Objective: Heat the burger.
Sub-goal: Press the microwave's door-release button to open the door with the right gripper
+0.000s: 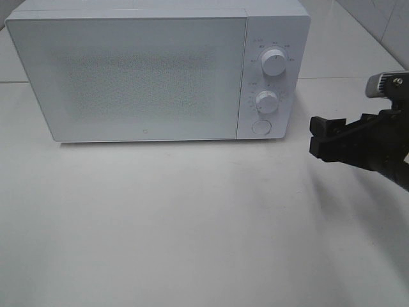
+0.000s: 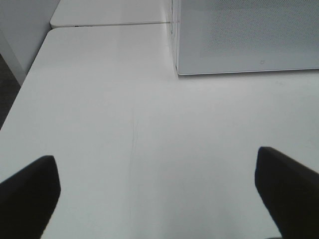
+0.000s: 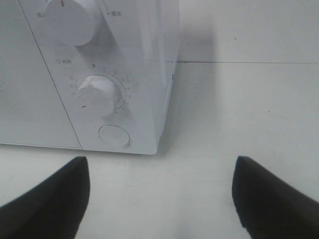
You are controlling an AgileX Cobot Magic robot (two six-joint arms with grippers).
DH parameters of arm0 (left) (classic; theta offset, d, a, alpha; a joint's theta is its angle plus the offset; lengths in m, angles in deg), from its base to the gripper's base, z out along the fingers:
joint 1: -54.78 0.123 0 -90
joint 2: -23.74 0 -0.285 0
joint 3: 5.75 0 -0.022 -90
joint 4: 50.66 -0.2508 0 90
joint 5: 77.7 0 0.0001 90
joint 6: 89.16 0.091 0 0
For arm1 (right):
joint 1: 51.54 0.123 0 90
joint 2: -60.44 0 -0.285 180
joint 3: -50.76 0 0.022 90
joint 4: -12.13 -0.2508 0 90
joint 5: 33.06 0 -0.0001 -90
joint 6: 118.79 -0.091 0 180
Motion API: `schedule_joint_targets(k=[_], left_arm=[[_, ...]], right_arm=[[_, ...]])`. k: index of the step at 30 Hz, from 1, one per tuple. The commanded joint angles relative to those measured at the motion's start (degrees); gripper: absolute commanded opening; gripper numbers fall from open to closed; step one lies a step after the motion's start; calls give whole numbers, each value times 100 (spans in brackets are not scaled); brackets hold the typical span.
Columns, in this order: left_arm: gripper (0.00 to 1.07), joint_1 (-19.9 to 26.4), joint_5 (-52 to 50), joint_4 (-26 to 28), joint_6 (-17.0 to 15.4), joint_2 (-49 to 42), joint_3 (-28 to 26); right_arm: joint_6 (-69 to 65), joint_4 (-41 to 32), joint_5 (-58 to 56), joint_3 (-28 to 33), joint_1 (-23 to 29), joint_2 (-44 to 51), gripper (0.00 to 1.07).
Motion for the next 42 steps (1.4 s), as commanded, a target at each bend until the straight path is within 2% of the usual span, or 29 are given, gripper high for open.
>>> schedule_joint_targets(k=[1, 2, 3, 5, 7, 8, 11, 13, 21, 27, 35, 37, 38, 39, 40, 42], left_arm=[[100, 6, -17, 0, -6, -103, 23], [100, 6, -17, 0, -6, -103, 23], [100, 6, -17, 0, -6, -103, 23], [100, 6, -17, 0, -6, -103, 23], [100, 6, -17, 0, -6, -103, 23], [100, 6, -17, 0, -6, -103, 23], [100, 6, -17, 0, -6, -103, 23], [100, 6, -17, 0, -6, -103, 23], [100, 6, -17, 0, -6, -103, 23], [100, 6, -17, 0, -6, -103, 23], [100, 6, -17, 0, -6, -103, 23], [100, 6, -17, 0, -6, -103, 23], [100, 6, -17, 0, -6, -103, 23], [100, 6, -17, 0, -6, -103, 23], [100, 6, -17, 0, -6, -103, 23], [100, 6, -17, 0, -6, -103, 23]], right_arm=[[355, -590, 441, 11, 493, -258, 76], [464, -922, 653, 11, 796, -407, 76], [464, -922, 653, 11, 796, -407, 76], [647, -1409, 997, 11, 1203, -642, 76], [688, -1547, 1083, 11, 1312, -699, 76], [773, -1931, 1243, 0, 1576, -814, 76], [831, -2086, 1272, -23, 1707, -848, 76], [1226, -2590, 1283, -201, 2091, -1031, 76], [1364, -3042, 1278, -504, 2487, -1289, 76], [1220, -3117, 1249, -504, 2504, -1289, 74], [-773, -3117, 1261, -504, 2504, -1289, 67], [-2114, -3117, 1261, -504, 2504, -1289, 61], [-2114, -3117, 1261, -504, 2504, -1289, 61], [-2997, -3117, 1226, -504, 2504, -1289, 56], [-2997, -3117, 1226, -504, 2504, -1289, 56], [-4412, -3117, 1192, -498, 2504, -1289, 48]])
